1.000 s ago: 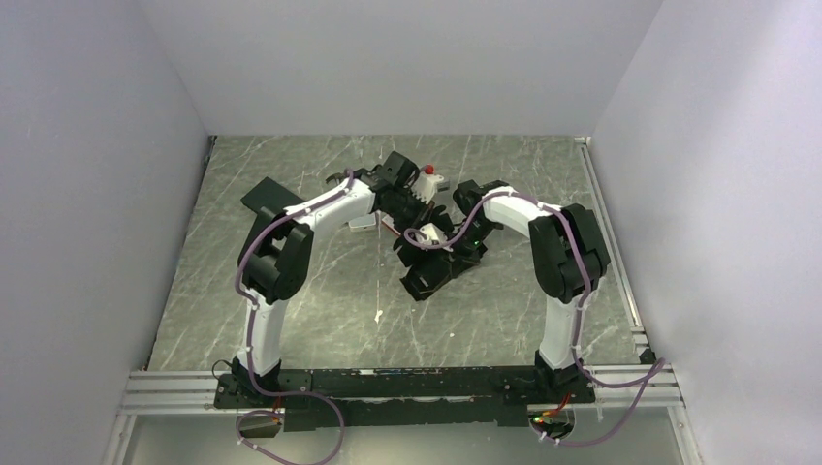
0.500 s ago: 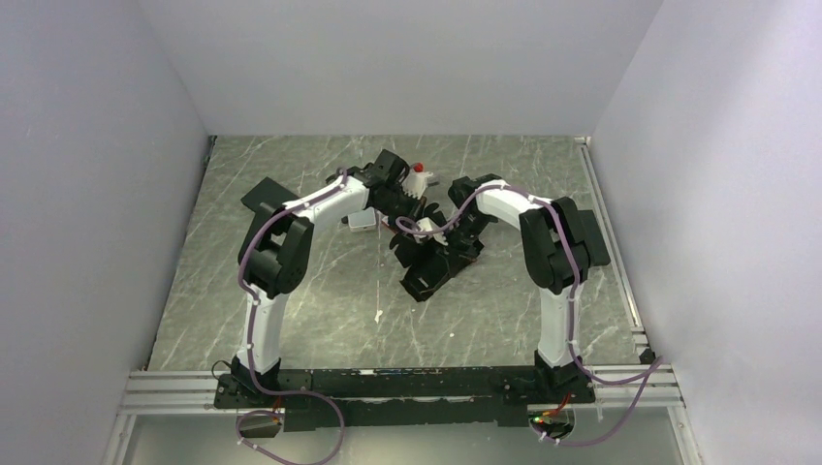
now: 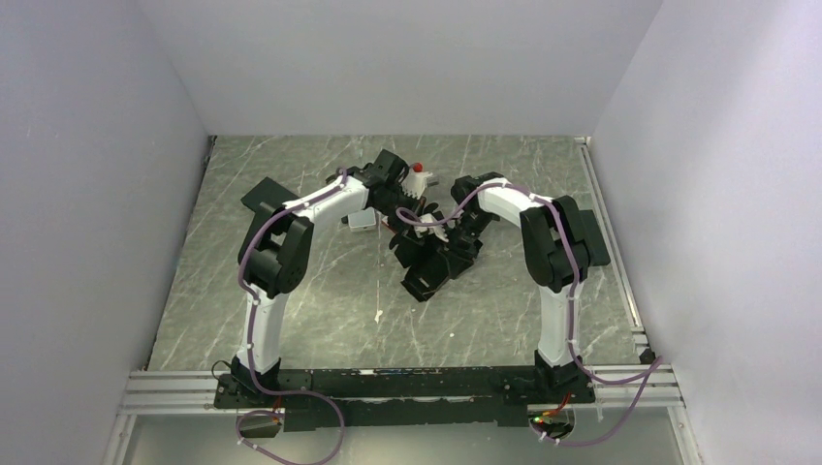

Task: Fold the paper box
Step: Fold the paper box at the center of the board.

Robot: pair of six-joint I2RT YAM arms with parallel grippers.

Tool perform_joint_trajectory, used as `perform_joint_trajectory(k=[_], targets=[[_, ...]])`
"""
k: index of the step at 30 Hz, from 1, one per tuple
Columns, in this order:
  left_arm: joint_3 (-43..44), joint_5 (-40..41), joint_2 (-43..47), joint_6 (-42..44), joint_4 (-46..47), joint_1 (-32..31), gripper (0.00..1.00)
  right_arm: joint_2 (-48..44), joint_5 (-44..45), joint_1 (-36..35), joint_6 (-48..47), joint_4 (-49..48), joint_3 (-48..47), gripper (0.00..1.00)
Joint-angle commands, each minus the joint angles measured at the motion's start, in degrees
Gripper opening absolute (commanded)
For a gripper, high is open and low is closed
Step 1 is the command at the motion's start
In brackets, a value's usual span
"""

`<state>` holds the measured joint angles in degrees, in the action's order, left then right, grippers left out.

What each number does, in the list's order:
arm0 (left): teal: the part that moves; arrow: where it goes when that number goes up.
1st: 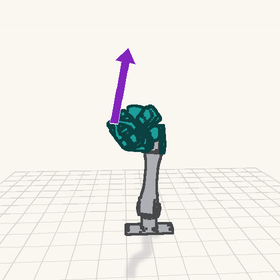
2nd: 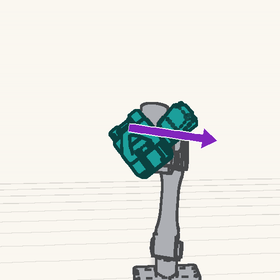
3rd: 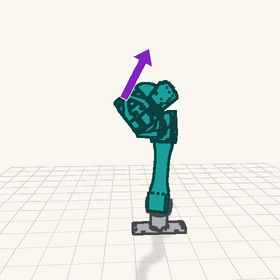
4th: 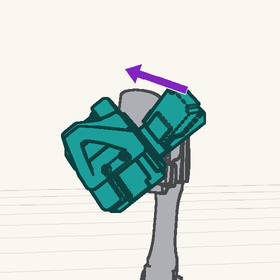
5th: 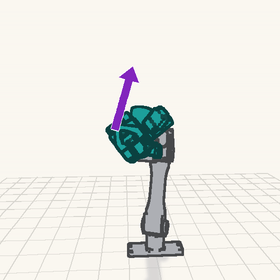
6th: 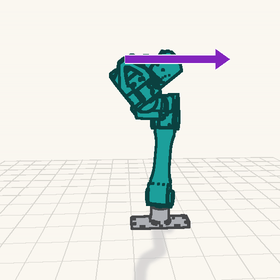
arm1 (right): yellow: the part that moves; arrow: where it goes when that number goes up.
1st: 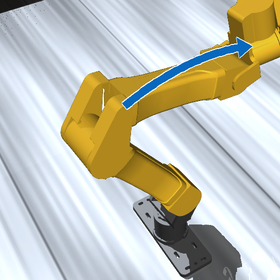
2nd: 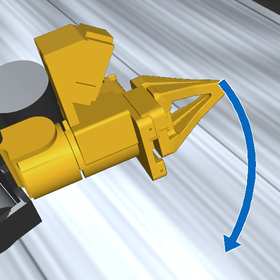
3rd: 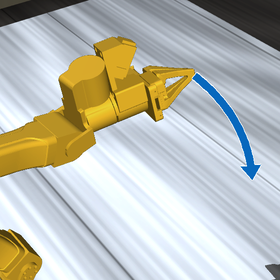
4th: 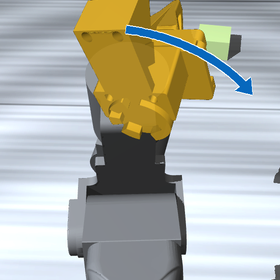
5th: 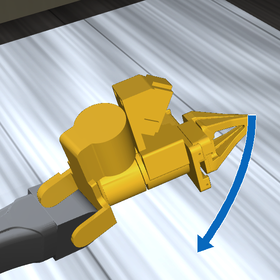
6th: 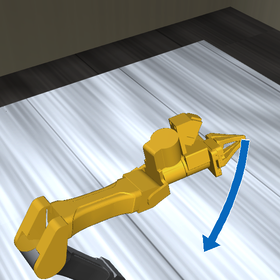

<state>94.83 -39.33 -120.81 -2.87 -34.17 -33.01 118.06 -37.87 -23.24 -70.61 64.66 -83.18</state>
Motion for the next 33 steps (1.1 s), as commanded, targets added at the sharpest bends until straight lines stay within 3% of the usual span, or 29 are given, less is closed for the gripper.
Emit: perform_joint_trajectory(k=[1, 8, 11, 15, 20, 27, 33], targets=[[-0.57, -4.93, -0.06, -2.04, 5.03, -1.61, 0.0, -1.81, -5.45, 0.3, 0.51, -3.5, -0.55, 0.27], [-1.45, -5.48, 0.53, -2.78, 6.16, -1.7, 0.0, -1.12, -5.64, 0.34, 5.71, -8.23, -0.07, 0.24], [-2.27, -5.89, 0.88, -3.15, 6.81, -1.7, 0.0, -1.49, -3.54, 0.31, 10.7, -13.69, 1.19, 0.16], [-3.95, -6.28, 1.34, -4.37, 8.58, -1.75, 0.0, -3.17, 0.45, 0.25, 16.57, -21.14, 4.29, 0.16], [-6.55, -5.69, 2.1, -6.63, 10.95, -1.71, 0.0, -4.57, 2.05, 0.13, 18.54, -24.12, 6.75, 0.28], [-8.01, 1.73, 3.82, -9.67, 9.63, -0.3, 0.0, -10.59, -3.68, 1.0, 11.72, -16.36, 7.88, 0.52], [-10.11, 4.99, 5.69, -11.13, 10.78, -0.02, 0.0, -16.42, -6.43, 3.85, 10.96, -14.3, 9.53, 0.59]])
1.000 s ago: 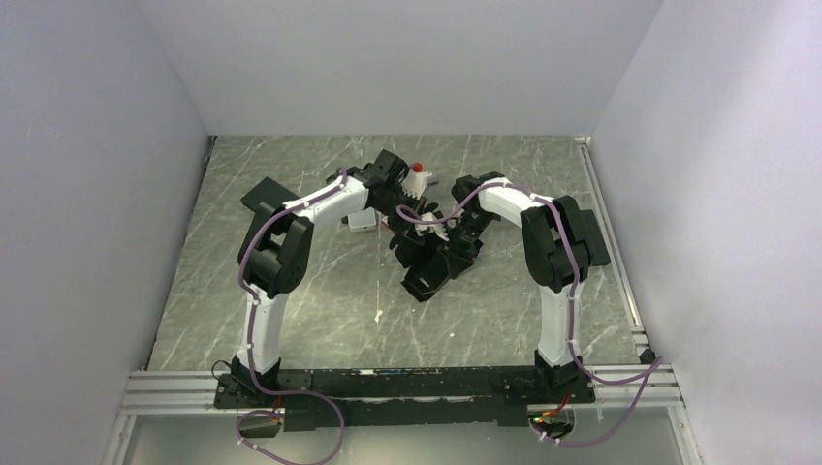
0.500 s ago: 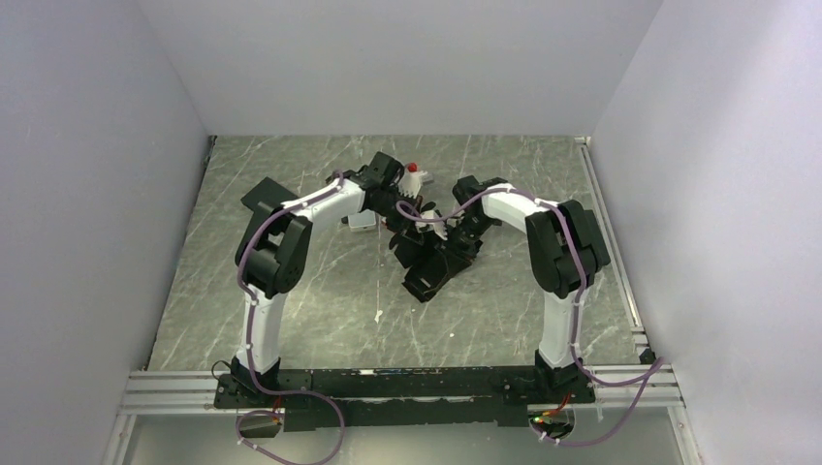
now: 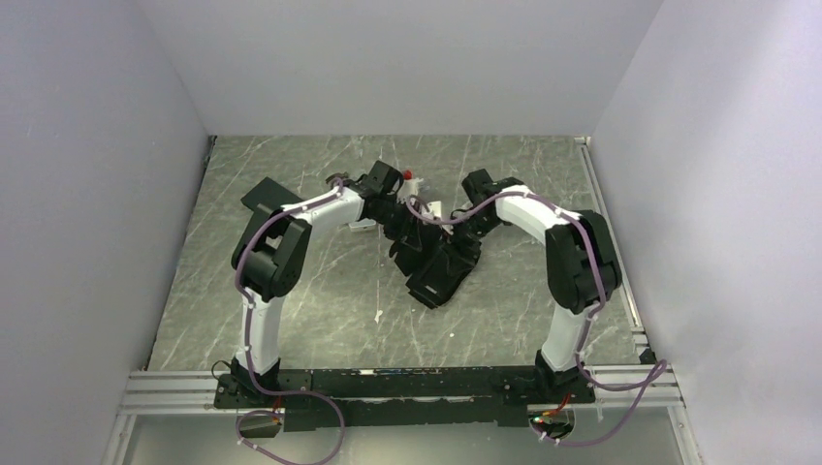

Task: Fold the paper box
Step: Fold the paper box at the center of the board.

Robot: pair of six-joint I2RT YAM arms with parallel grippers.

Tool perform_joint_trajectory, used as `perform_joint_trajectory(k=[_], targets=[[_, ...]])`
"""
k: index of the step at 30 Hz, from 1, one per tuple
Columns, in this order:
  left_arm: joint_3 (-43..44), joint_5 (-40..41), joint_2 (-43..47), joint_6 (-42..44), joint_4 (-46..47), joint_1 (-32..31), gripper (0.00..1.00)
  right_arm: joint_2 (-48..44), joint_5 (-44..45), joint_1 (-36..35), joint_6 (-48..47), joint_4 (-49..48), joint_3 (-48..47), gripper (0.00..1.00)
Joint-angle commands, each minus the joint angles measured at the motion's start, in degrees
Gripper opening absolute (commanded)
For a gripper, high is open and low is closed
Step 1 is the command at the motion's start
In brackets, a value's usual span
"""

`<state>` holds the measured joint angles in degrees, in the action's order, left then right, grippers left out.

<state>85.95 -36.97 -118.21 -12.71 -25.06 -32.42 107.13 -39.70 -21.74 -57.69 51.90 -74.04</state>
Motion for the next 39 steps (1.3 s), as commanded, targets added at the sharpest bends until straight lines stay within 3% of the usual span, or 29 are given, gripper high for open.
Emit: perform_joint_trajectory(k=[1, 5, 9, 11, 15, 22, 33, 39], targets=[[-1.45, 2.72, 3.23, -1.43, 1.86, -0.54, 0.0, -6.3, -5.59, 3.24, -2.19, -0.9, 0.53, 0.59], [-2.18, 3.15, 3.66, -1.59, 2.34, -0.52, 0.0, -9.48, -9.93, 7.55, 2.71, -1.75, 2.15, 0.59], [-2.49, 4.96, 4.43, -3.25, 2.47, -0.59, 0.0, -13.17, -11.82, 13.71, 25.45, -15.75, 8.15, 0.53], [-2.74, 5.49, 4.75, -3.76, 2.66, -0.61, 0.0, -14.5, -7.17, 15.55, 37.86, -22.63, 12.08, 0.53], [-3.6, 5.62, 4.89, -4.52, 3.69, -0.6, 0.0, -13.88, 1.31, 15.69, 48.99, -28.85, 15.99, 0.58], [-3.91, 4.91, 4.92, -4.54, 4.24, -0.62, 0.0, -6.6, 3.85, 16.21, 52.9, -30.56, 13.09, 0.55], [-3.45, 4.25, 4.88, -4.21, 4.01, -0.62, 0.0, -4.95, 5.09, 16.17, 52.69, -28.72, 11.34, 0.45], [-3.52, 4.82, 5.32, -3.73, 3.34, -0.6, 0.0, -8.25, 9.96, 16.84, 52.99, -28.57, 12.82, 0.53]])
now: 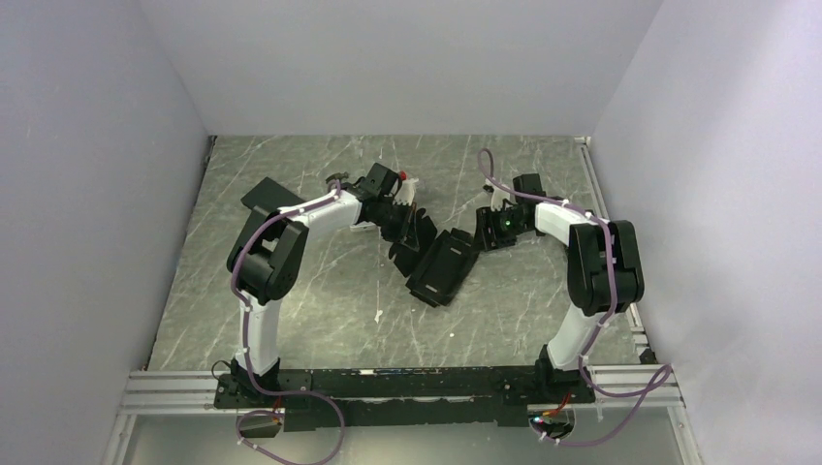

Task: Fold the paper box
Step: Fold the paper box at the center of the board.

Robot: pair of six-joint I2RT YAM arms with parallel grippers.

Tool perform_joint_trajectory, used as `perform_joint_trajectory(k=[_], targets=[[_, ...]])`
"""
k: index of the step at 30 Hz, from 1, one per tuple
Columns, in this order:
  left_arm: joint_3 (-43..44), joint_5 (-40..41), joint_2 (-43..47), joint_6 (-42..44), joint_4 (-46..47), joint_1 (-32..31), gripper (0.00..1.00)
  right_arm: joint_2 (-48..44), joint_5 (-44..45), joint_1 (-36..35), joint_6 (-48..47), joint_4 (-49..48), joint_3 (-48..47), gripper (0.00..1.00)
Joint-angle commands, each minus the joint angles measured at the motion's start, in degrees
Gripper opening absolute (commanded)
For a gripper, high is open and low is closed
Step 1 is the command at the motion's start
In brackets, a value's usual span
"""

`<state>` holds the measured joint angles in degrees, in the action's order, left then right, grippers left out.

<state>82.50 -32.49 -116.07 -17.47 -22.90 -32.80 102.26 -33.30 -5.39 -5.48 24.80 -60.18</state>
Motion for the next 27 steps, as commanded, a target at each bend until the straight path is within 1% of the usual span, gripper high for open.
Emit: perform_joint_trajectory(k=[1, 6, 8, 10, 12, 14, 17, 18, 19, 21, 22, 27], targets=[[0.08, 0.26, 3.03, 0.96, 1.22, -0.25, 0.0, -3.07, 3.73, 0.5, 0.81, -1.2, -1.1, 0.53], [0.4, -0.12, 2.92, 0.73, 1.21, -0.25, 0.0, -1.26, 1.76, 0.54, 1.11, -0.51, -1.61, 0.54], [0.33, -0.24, 3.1, 0.67, 1.34, -0.25, 0.0, -0.94, -1.12, 0.51, 1.55, -0.77, -1.52, 0.51], [0.21, -0.37, 3.28, 0.52, 1.49, -0.25, 0.0, -0.82, -3.71, 0.19, 1.66, -1.14, -1.37, 0.45], [0.19, -0.45, 3.38, 0.51, 1.64, -0.25, 0.0, -1.05, -4.81, -0.31, 1.45, -1.49, -1.43, 0.34], [0.19, -0.75, 3.69, 0.34, 1.95, -0.23, 0.0, -1.27, -4.93, -1.06, 1.07, -1.68, -1.47, 0.28], [0.02, -0.98, 4.1, -0.05, 2.42, -0.23, 0.0, -1.4, -4.85, -2.0, 0.68, -1.7, -1.58, 0.17], [-0.17, -1.06, 4.36, -0.22, 2.83, -0.25, 0.0, -1.57, -4.99, -2.29, 0.56, -1.76, -1.6, 0.12], [-0.42, -1.2, 4.62, -0.41, 3.18, -0.21, 0.0, -1.76, -5.12, -2.57, 0.42, -1.85, -1.65, 0.09], [-0.85, -1.46, 5.23, -0.87, 3.93, -0.24, 0.0, -2.24, -3.54, -3.92, -0.53, -1.91, -1.69, 0.01], [-1.11, -1.78, 5.5, -1.16, 4.33, -0.32, 0.0, -2.68, -2.28, -4.76, -1.3, -1.94, -1.63, 0.0], [-2.21, -3.29, 6.93, -1.28, 6.14, -0.4, 0.0, -4.3, 5.64, -10.91, -8.28, -1.2, -1.03, 0.0]])
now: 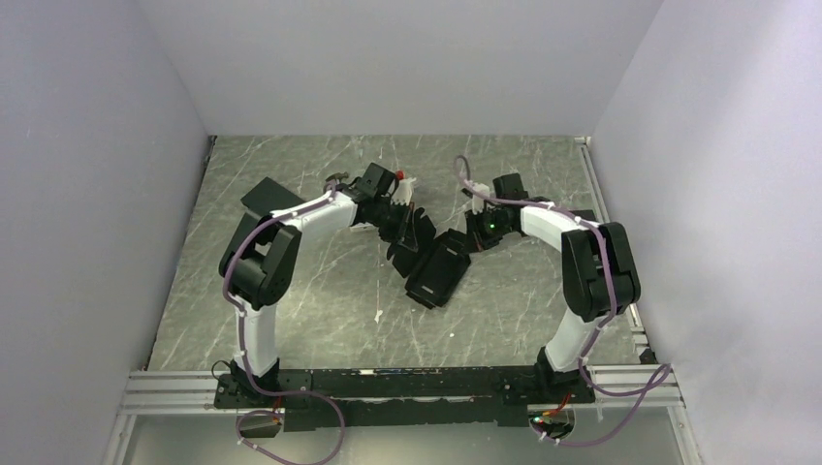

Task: Fold the paper box
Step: Fold the paper box at the center of the board.

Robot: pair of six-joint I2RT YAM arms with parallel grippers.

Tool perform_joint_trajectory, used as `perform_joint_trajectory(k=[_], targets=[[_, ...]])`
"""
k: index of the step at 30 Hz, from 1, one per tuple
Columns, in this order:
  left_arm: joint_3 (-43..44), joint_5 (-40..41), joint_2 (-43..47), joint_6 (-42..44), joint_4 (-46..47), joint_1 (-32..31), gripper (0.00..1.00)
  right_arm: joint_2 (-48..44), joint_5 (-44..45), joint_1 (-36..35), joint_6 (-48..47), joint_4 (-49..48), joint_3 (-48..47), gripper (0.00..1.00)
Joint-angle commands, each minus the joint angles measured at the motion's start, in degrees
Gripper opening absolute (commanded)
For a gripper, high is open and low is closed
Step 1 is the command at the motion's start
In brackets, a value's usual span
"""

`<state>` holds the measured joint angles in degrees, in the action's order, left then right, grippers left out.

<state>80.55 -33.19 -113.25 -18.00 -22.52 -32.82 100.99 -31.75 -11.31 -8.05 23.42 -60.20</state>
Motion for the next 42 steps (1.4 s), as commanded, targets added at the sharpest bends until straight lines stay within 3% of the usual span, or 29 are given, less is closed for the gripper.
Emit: perform_joint_trajectory(k=[1, 13, 23, 33, 42], targets=[[-0.49, -3.11, 4.41, -0.69, 6.2, -0.4, 0.0, -3.18, 5.78, -6.32, -7.14, 0.37, -0.74, 0.0], [1.35, -9.23, 3.06, -1.33, 6.06, -0.74, 0.0, 0.0, 7.77, -10.35, -9.05, 1.79, -2.25, 0.0], [10.49, -9.44, -2.08, 0.21, -3.2, -2.04, 0.0, 0.52, 3.98, -9.03, -7.95, 2.22, -2.96, 0.0], [13.1, 0.96, -3.38, 6.47, -8.91, -4.28, 0.0, 0.29, -0.42, -6.71, -6.93, 2.12, -3.68, 0.0], [6.13, 8.14, 2.69, 13.14, -0.81, -6.69, 0.0, 1.43, -3.06, -4.85, -6.38, 2.86, -4.24, 0.0]])
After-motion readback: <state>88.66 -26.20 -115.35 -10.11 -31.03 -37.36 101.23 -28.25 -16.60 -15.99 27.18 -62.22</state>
